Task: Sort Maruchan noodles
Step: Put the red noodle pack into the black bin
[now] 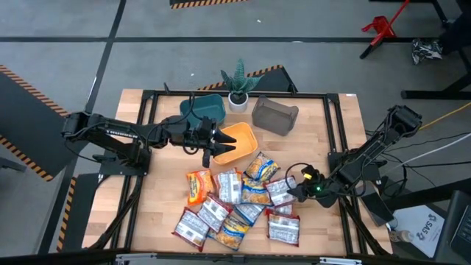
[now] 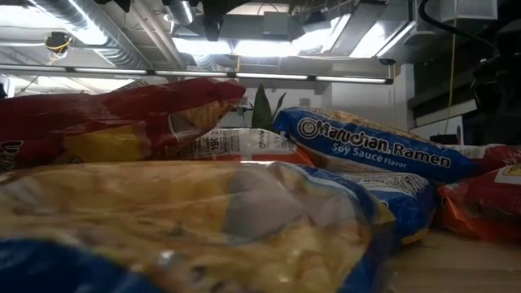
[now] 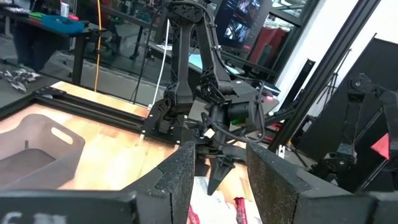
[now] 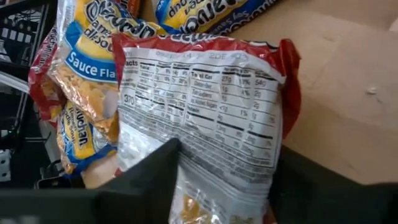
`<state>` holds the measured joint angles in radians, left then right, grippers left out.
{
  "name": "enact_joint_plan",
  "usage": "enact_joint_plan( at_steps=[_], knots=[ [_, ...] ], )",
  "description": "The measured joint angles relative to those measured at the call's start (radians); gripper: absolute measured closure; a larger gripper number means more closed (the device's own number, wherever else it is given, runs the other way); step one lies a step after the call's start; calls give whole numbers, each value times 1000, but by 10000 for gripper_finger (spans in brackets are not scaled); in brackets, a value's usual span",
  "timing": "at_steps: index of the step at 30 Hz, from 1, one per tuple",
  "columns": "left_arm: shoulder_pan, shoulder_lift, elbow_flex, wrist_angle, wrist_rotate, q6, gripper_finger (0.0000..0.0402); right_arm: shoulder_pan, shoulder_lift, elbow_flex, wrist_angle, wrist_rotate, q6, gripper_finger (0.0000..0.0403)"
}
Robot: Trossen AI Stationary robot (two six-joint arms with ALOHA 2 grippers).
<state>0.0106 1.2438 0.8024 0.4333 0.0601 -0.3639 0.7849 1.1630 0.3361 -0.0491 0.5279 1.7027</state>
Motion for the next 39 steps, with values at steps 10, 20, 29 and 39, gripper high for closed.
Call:
enact_joint_plan(
  at_steps=[10, 20, 29, 39],
  knots=[
    [0, 0, 0, 0, 0, 34, 263, 0, 0, 72, -8, 20, -35, 303],
    [0, 0, 0, 0, 0, 35, 263, -62, -3, 187, -33, 143, -152, 307],
    [0, 0, 0, 0, 0, 35, 263, -324, -46, 408, -421, 232, -333, 308],
    [0, 0, 0, -1, -72, 35, 263, -872, -177, 524, -566, 157, -704, 308]
  ],
)
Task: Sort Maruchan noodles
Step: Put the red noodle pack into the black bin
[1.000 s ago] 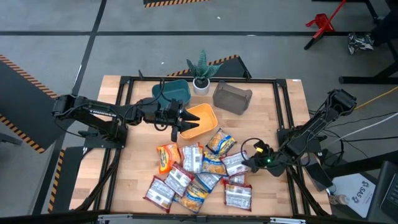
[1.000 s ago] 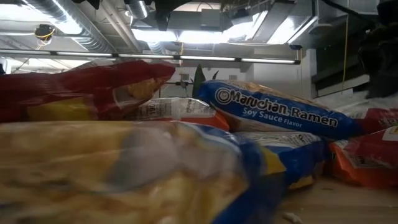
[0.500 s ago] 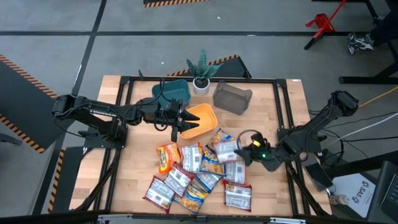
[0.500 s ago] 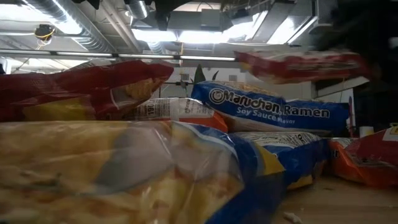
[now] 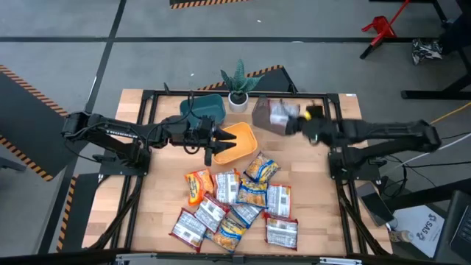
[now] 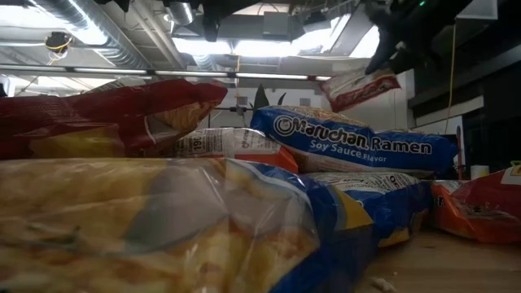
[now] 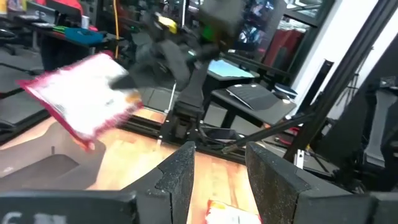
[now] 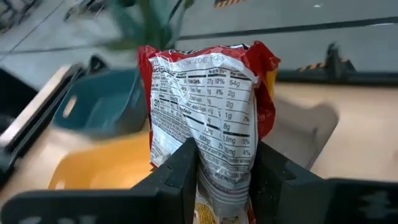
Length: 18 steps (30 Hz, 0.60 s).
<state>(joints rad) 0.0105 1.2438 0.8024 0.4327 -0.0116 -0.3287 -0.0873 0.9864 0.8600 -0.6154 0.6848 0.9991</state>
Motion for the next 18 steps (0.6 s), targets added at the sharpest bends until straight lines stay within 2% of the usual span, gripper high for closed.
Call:
enact_joint_plan(
  at_steps=[4, 8, 12, 18],
  knots=[
    [0, 0, 0, -14, -29, 0, 263, -236, 4, -15, 100, -203, -123, 308],
    [0, 0, 0, -36, -47, 0, 263, -377, 71, -54, 229, -371, -169, 308],
    [0, 0, -1, -51, -58, 0, 263, -450, 153, -75, 277, -432, -170, 308],
    [6, 0, -1, -53, -58, 0, 263, -456, 288, -91, 319, -447, -158, 308]
  ],
)
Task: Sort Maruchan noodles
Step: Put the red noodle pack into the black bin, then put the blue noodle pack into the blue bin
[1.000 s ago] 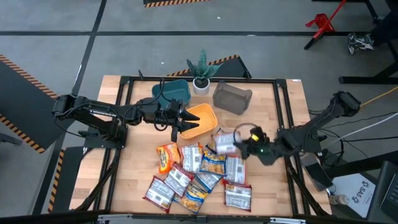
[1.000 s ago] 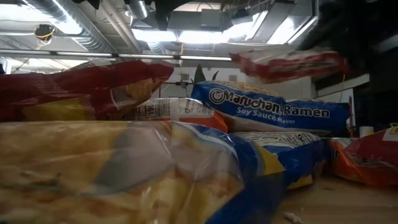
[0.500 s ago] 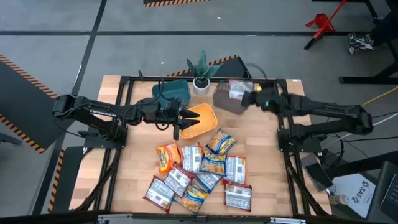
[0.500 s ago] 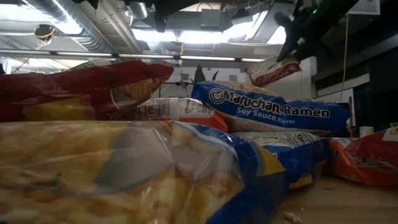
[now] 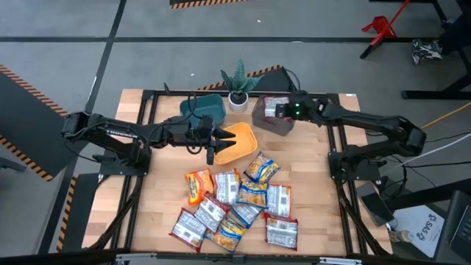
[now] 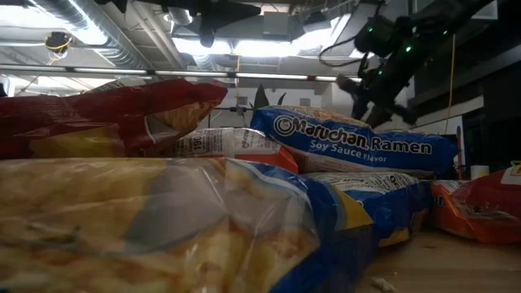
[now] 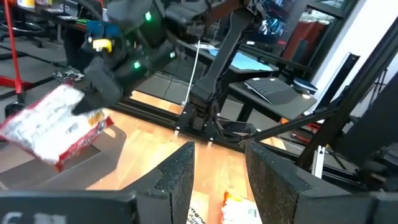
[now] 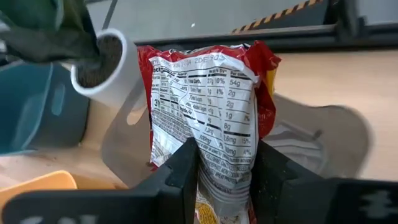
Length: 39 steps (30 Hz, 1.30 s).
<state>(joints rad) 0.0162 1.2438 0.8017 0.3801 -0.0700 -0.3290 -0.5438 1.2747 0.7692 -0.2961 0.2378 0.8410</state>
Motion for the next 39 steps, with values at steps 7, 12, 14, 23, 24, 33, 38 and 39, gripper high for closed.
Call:
enact_joint_plan(
  at_steps=[7, 12, 14, 23, 24, 33, 38, 39],
  knots=[
    [3, 0, 0, 0, -1, 0, 263, -1, 129, 0, 70, -30, 24, 308],
    [3, 0, 0, -2, -1, 0, 263, -1, 167, 0, 72, -72, 20, 295],
    [3, 0, 0, -2, -6, 0, 263, -1, 168, 0, 73, -83, 11, 278],
    [3, 0, 0, -2, -18, 0, 263, -1, 169, 32, 42, -92, -96, 156],
    [3, 0, 0, -2, -18, 0, 263, -3, 166, 47, 24, -92, -109, 144],
    [3, 0, 0, -20, 35, 0, 263, -1, 60, 264, -366, -39, -282, 116],
    [2, 0, 0, -69, 182, -2, 263, 105, -54, 285, -425, -247, -356, 116],
    [2, 0, 0, -78, 198, -4, 263, 150, -76, 275, -425, -281, -357, 116]
  ],
)
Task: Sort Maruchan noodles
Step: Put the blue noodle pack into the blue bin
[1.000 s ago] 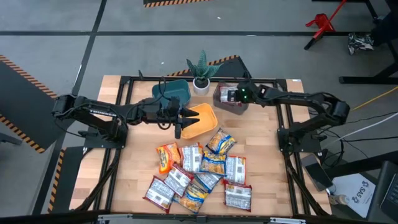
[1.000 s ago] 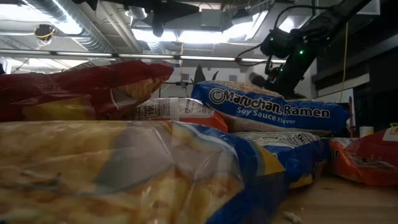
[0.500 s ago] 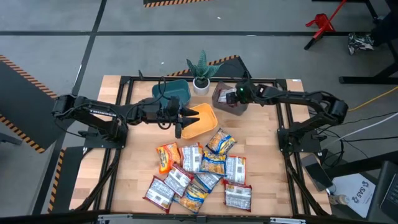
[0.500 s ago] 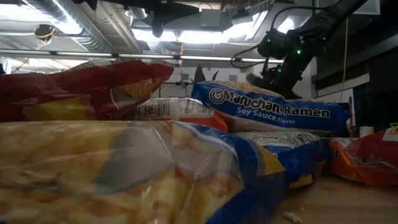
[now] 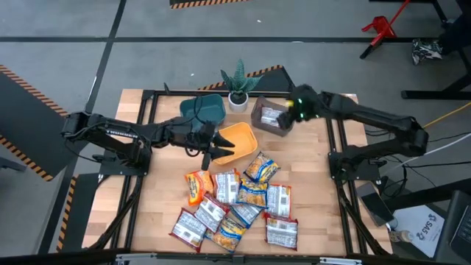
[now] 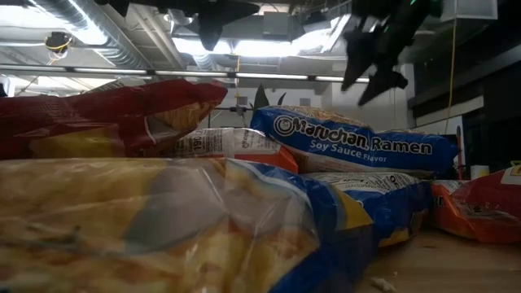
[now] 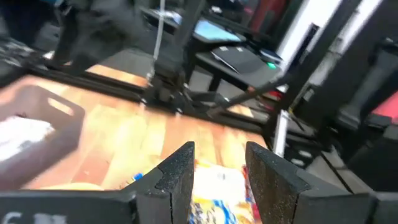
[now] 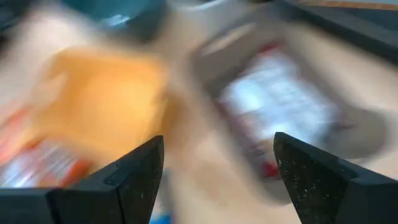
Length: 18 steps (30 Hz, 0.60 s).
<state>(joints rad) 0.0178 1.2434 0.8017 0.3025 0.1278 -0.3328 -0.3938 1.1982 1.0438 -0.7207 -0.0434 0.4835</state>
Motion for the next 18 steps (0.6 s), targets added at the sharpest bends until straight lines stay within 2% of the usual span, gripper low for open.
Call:
enact_joint_plan(
  at_steps=[2, 4, 6, 10, 14, 16, 18],
  knots=[
    [-2, 0, 0, -18, 6, -4, 263, 117, -31, -31, 2, -24, -7, 116],
    [-2, 0, 0, -28, 4, -4, 263, 272, -42, -76, 39, -3, -12, 116],
    [-2, 0, 0, -28, -10, -4, 263, 428, -35, -123, 108, 57, 4, 116],
    [0, 0, 0, -25, -38, -4, 263, 705, 48, -167, 254, 249, -30, 116],
    [0, 0, 0, -24, -50, -4, 263, 863, 161, -131, 284, 458, -117, 116],
    [-1, -1, 0, -30, -63, -4, 263, 904, 220, -107, 305, 516, -155, 116],
    [0, -1, 0, -31, -66, -4, 263, 932, 277, -84, 308, 526, -175, 116]
  ],
)
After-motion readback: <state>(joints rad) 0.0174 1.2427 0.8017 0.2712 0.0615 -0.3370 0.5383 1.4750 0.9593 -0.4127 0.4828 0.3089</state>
